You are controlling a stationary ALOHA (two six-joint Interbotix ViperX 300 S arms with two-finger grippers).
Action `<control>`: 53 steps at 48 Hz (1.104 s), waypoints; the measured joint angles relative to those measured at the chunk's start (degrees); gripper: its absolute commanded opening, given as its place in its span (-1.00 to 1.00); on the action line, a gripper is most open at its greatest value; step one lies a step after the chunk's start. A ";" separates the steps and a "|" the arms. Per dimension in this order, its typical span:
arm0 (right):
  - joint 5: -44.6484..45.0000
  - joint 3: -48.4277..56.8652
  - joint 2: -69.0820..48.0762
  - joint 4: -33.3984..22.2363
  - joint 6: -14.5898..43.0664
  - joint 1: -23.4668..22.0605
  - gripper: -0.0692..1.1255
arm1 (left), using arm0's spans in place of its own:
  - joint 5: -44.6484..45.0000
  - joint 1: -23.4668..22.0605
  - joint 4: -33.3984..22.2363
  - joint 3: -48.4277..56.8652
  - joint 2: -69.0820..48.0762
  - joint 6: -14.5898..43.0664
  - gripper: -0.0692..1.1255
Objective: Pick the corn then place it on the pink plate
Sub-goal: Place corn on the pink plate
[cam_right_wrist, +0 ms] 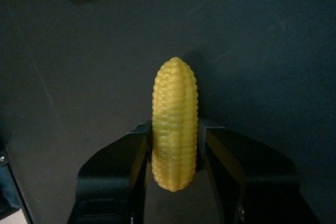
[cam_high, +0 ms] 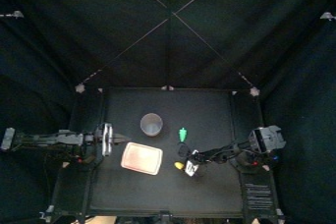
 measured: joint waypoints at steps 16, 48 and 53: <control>0.09 -6.24 -0.09 -5.80 -0.79 -2.11 0.13 | 0.00 0.00 0.35 0.00 -0.09 0.09 -0.92; 0.09 -34.45 18.63 -23.12 -0.62 -7.91 0.16 | 0.00 0.18 0.70 0.18 -0.09 0.09 -0.92; 0.09 -37.44 21.01 -23.91 -0.53 -8.17 0.26 | -0.09 0.09 0.62 0.26 -0.09 0.09 -0.92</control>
